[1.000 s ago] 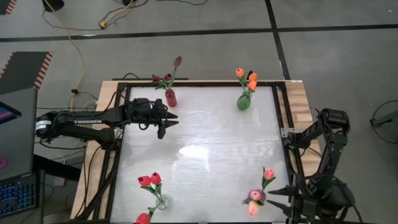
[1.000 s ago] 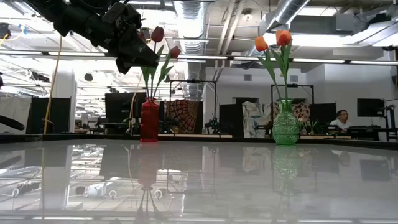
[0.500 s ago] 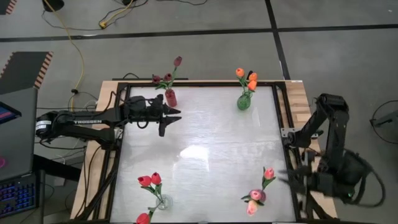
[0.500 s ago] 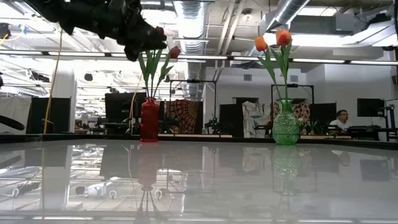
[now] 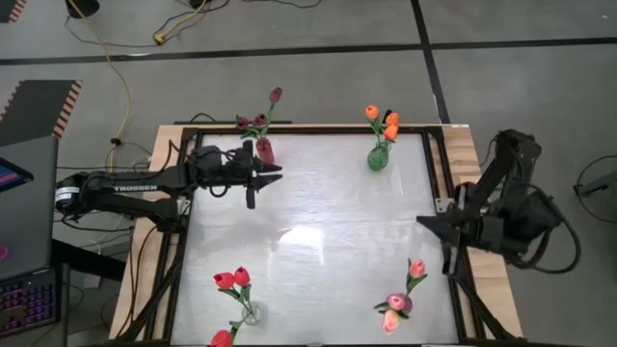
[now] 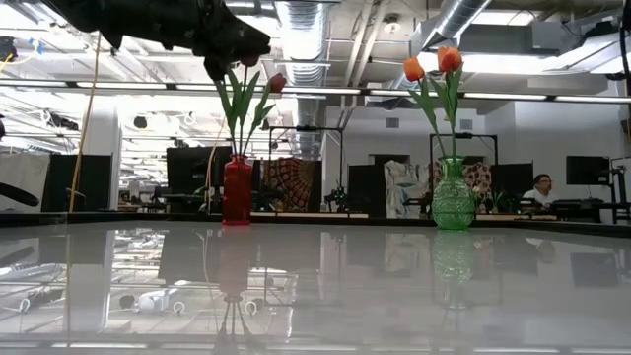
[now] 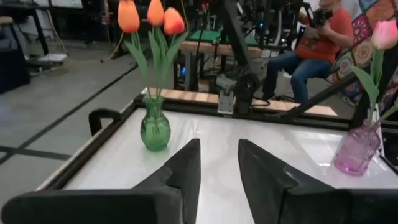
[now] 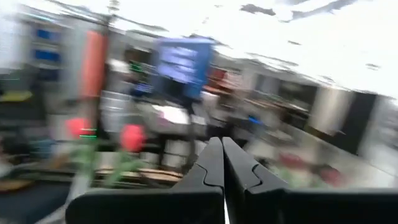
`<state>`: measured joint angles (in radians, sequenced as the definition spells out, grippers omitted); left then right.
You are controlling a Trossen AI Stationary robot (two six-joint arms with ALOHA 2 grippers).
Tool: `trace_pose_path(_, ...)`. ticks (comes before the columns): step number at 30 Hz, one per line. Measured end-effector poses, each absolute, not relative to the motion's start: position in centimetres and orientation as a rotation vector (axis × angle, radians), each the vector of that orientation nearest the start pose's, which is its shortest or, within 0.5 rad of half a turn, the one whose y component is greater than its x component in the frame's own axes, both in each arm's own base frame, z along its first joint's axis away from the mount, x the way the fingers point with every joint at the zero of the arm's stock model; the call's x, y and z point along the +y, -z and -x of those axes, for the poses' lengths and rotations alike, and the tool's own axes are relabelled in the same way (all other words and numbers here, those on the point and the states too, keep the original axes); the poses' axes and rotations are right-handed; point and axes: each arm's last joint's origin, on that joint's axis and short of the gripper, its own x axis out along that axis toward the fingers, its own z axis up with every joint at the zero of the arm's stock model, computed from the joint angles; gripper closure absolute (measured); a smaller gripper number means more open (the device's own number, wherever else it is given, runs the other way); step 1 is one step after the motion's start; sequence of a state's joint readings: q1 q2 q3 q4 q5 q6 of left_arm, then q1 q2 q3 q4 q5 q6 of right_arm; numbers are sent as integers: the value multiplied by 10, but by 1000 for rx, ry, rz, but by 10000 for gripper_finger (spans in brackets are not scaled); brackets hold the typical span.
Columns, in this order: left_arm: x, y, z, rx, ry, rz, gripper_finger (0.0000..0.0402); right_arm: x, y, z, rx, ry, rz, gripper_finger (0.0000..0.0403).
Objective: Sort flowers into vase by color
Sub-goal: Return to Home Position
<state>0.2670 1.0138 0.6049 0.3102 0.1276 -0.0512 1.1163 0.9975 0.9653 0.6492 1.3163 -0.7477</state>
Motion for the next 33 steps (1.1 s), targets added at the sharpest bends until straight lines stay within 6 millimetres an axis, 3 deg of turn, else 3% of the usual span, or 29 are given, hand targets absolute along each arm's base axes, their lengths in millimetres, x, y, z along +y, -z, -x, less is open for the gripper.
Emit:
trace_pose_path(6,56,-288,-220,62,-141,33,339,122,-409,-113,-146,-64,155,386)
trace_pose_path(11,60,-298,-218,34,-159,-37,374,87,-402,-126,-71,43,143,386)
trace_pose_path(19,68,-314,-188,11,-193,-90,401,55,-390,-125,44,-79,161,386)
trace_pose_path(24,61,-290,-168,18,-192,-81,401,46,-372,-113,66,-94,129,386)
trace_pose_path(33,49,-236,-136,-153,-200,-52,401,37,-300,-97,-61,-81,76,380)
